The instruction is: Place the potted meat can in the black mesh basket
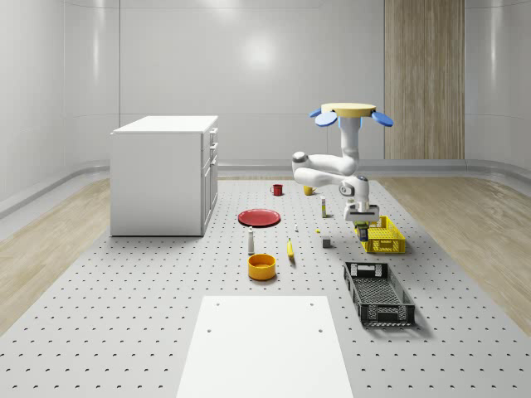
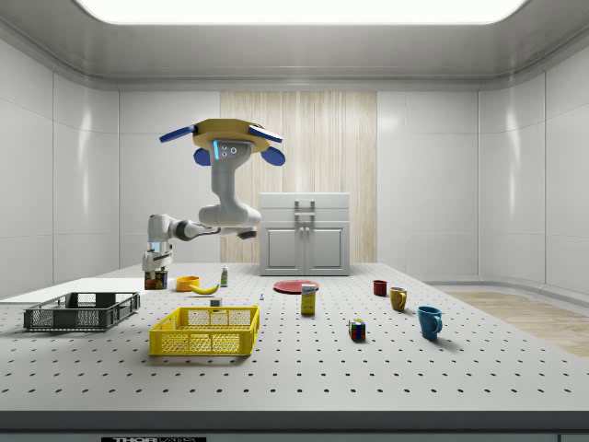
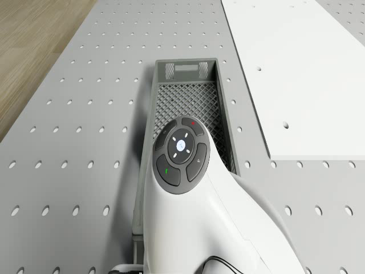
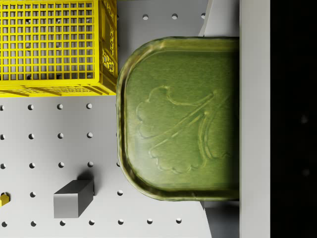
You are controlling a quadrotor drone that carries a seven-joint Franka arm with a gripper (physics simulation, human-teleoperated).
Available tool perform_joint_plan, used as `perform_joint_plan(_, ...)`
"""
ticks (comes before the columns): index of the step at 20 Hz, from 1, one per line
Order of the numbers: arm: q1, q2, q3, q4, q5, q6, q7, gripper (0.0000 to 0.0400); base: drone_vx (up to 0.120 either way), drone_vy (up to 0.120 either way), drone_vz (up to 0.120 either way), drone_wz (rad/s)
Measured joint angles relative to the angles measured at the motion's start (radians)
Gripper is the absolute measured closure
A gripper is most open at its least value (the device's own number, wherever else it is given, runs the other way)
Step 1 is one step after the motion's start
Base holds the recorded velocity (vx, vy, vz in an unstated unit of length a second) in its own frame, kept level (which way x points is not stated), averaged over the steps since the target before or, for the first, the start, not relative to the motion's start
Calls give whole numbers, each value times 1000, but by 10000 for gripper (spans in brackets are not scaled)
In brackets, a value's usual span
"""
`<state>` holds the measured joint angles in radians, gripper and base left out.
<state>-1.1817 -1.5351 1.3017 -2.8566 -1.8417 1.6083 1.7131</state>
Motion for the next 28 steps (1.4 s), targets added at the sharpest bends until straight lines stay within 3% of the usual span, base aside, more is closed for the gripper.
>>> perform_joint_plan(28, -2, -6, 1, 0, 2, 6, 1, 115, 120, -6, 0, 0)
